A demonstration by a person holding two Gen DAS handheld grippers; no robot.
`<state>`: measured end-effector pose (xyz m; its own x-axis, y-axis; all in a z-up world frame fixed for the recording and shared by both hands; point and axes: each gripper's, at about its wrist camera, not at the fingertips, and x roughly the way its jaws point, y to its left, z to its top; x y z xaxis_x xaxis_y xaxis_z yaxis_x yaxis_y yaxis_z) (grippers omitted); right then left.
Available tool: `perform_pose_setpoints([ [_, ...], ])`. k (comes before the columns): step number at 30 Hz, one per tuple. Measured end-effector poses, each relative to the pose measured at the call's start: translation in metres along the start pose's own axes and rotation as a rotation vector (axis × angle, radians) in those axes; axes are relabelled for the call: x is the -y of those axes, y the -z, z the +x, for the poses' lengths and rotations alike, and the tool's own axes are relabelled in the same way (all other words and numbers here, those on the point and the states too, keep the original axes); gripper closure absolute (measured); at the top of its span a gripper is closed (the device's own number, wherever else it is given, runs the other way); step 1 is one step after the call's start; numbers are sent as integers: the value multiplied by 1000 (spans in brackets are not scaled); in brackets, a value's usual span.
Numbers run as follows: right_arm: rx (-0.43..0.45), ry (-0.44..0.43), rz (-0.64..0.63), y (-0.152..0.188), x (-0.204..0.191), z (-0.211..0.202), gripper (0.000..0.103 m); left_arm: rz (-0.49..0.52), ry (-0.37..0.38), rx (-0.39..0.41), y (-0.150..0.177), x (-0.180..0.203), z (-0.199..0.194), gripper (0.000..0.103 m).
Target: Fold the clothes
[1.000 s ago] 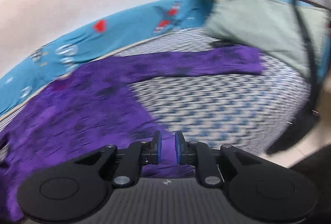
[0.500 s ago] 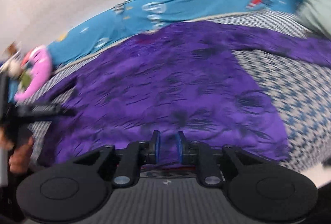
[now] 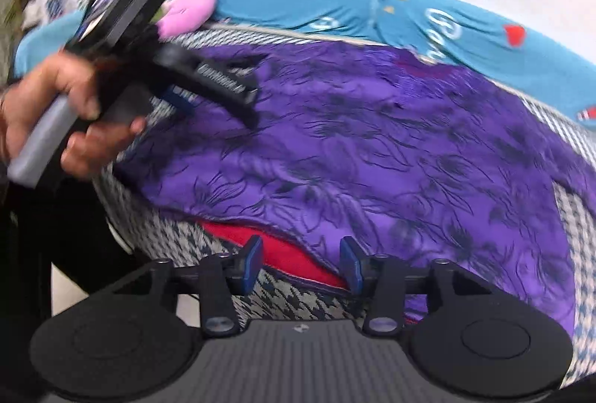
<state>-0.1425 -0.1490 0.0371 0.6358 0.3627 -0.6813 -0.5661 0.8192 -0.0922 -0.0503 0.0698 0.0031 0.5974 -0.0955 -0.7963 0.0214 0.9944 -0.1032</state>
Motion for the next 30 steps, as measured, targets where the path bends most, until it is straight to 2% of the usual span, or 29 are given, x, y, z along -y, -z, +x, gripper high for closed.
perform_pose_setpoints([
  [9,-60,31,-286,1,-35,30,51,-43,7,-20,-2,-7,5,0],
  [16,-76,94,-429,11,-54,55,51,-149,32,-37,-7,-28,8,0],
  [19,-55,123,-442,13,-54,57,61,-176,44,-34,-8,-32,7,0],
  [21,-42,119,-434,10,-53,54,73,-184,48,-26,-9,-34,6,0],
  [22,-33,114,-426,9,-52,52,93,-187,45,-14,-10,-34,4,0],
  [26,-29,49,-386,5,-49,36,95,-188,-25,45,-12,-38,-5,0],
  [30,-59,-4,-375,11,-48,27,95,-214,-70,56,-12,-47,-6,0],
])
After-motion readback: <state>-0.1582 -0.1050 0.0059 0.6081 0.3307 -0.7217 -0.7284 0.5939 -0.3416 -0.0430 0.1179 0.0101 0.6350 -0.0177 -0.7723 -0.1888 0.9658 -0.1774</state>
